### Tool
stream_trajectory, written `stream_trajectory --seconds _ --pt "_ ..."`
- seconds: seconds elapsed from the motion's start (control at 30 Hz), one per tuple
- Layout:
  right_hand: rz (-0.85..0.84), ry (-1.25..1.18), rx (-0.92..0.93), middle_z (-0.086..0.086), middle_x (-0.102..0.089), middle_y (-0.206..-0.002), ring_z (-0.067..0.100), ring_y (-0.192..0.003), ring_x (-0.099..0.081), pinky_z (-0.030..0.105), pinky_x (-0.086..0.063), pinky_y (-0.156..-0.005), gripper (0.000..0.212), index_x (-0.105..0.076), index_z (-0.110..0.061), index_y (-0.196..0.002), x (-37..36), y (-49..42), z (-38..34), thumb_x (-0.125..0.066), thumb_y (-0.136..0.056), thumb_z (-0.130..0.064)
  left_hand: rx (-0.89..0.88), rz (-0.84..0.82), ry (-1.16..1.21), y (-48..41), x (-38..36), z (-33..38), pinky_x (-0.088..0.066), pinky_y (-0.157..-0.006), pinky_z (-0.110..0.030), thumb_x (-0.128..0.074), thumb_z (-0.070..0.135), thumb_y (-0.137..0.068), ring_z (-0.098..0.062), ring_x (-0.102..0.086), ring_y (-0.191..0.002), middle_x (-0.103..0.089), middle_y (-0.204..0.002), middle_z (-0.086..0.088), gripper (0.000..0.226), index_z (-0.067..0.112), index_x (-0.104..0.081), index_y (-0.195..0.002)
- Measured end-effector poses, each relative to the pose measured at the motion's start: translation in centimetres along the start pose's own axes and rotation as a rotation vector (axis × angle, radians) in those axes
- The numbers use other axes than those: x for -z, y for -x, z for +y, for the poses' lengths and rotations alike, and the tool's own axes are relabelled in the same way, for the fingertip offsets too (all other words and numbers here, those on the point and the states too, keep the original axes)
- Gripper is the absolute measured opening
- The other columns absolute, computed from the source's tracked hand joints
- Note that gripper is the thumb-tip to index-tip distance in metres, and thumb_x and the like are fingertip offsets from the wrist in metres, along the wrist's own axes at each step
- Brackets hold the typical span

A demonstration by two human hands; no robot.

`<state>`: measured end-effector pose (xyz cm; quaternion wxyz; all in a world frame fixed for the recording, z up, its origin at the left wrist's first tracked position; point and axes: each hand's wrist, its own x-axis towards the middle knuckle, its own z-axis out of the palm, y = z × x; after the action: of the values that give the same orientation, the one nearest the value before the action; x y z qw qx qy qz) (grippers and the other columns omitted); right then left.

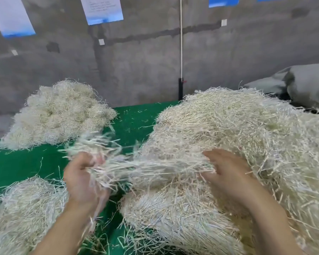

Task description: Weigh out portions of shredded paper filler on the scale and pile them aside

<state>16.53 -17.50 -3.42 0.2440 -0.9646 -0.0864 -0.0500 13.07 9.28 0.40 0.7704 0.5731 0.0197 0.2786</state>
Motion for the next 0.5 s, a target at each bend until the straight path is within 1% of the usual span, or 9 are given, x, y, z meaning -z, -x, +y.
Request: stream_trajectory --seconds 0.13,0.2,0.23,0.3,0.33,0.37,0.4,0.43,0.5 --pt "-0.070 0.054 -0.155 -0.001 -0.039 -0.153 0.021 -0.144 -0.030 0.035 -0.018 -0.121 0.059 -0.042 -0.024 -0.146 0.8 -0.2 0.0 -0.062 -0.093 -0.039 -0.092 0.122 0.071 -1.4 1.1 0.8 -0.042 -0.068 -0.016 -0.029 -0.006 -0.086 0.005 -0.054 -0.053 -0.054 -0.048 0.022 0.064 0.023 -0.049 -0.032" --pt "-0.011 0.038 -0.167 0.003 -0.056 -0.137 0.024 -0.130 -0.047 0.038 -0.027 -0.117 0.041 -0.055 -0.020 -0.135 1.1 -0.3 -0.4 -0.061 -0.096 -0.032 -0.030 0.054 0.172 -1.4 0.8 0.9 -0.051 -0.060 -0.019 -0.029 -0.005 -0.085 0.002 -0.058 -0.052 -0.059 -0.055 0.015 0.059 0.023 -0.048 -0.036" --pt "0.032 -0.001 -0.161 0.005 -0.061 -0.128 0.025 -0.121 -0.053 0.041 -0.034 -0.113 0.034 -0.060 -0.017 -0.129 1.2 -0.2 -0.5 -0.060 -0.097 -0.028 0.041 0.002 0.194 -1.5 0.8 0.5 -0.055 -0.061 -0.024 -0.032 -0.003 -0.084 -0.004 -0.064 -0.061 -0.066 -0.068 0.004 0.052 0.023 -0.047 -0.041" --pt "0.119 -0.040 -0.139 0.008 -0.063 -0.125 0.025 -0.115 -0.055 0.040 -0.041 -0.105 0.034 -0.062 -0.013 -0.129 1.2 0.0 -0.6 -0.058 -0.097 -0.024 0.181 -0.135 -0.012 -1.6 0.4 -0.1 -0.056 -0.086 -0.044 -0.043 0.009 -0.083 -0.023 -0.066 -0.105 -0.066 -0.113 -0.020 0.028 0.024 -0.050 -0.060" --pt "0.147 -0.024 -0.123 0.008 -0.062 -0.127 0.025 -0.117 -0.054 0.038 -0.039 -0.104 0.035 -0.061 -0.011 -0.130 1.1 0.1 -0.6 -0.059 -0.097 -0.023 0.200 -0.246 -0.255 -1.5 0.2 -0.5 -0.054 -0.091 -0.043 -0.047 0.024 -0.084 -0.021 -0.060 -0.116 -0.062 -0.123 -0.015 0.014 0.024 -0.054 -0.072" --pt "0.165 -0.008 -0.108 0.009 -0.061 -0.131 0.026 -0.121 -0.052 0.037 -0.036 -0.105 0.036 -0.061 -0.010 -0.130 1.0 0.2 -0.6 -0.059 -0.096 -0.021 0.184 -0.384 -0.512 -1.0 -0.4 -0.9 -0.055 -0.083 -0.031 -0.047 0.044 -0.086 -0.007 -0.061 -0.110 -0.064 -0.119 -0.001 0.017 0.029 -0.057 -0.087" --pt "0.176 0.005 -0.095 0.009 -0.060 -0.133 0.026 -0.124 -0.049 0.035 -0.033 -0.107 0.037 -0.061 -0.009 -0.131 0.9 0.2 -0.7 -0.059 -0.095 -0.019 0.161 -0.532 -0.738 -0.3 -1.2 -1.1 -0.054 -0.077 -0.019 -0.042 0.067 -0.084 0.008 -0.061 -0.100 -0.064 -0.117 0.017 0.038 0.038 -0.054 -0.105" --pt "0.176 0.014 -0.087 0.009 -0.059 -0.135 0.026 -0.126 -0.047 0.034 -0.030 -0.108 0.037 -0.061 -0.009 -0.131 0.9 0.2 -0.8 -0.059 -0.095 -0.018 0.140 -0.668 -0.929 0.2 -2.0 -1.5 -0.052 -0.081 -0.015 -0.038 0.087 -0.074 0.014 -0.059 -0.101 -0.058 -0.126 0.028 0.067 0.044 -0.045 -0.124" --pt "0.185 0.014 -0.073 0.008 -0.054 -0.142 0.026 -0.133 -0.043 0.033 -0.026 -0.113 0.042 -0.058 -0.010 -0.135 0.9 0.4 -0.9 -0.059 -0.094 -0.020 0.145 -0.844 -1.274 1.1 -3.5 -2.6 -0.052 -0.095 -0.030 -0.041 0.102 -0.051 -0.005 -0.063 -0.110 -0.048 -0.142 0.020 0.112 0.049 -0.017 -0.147"
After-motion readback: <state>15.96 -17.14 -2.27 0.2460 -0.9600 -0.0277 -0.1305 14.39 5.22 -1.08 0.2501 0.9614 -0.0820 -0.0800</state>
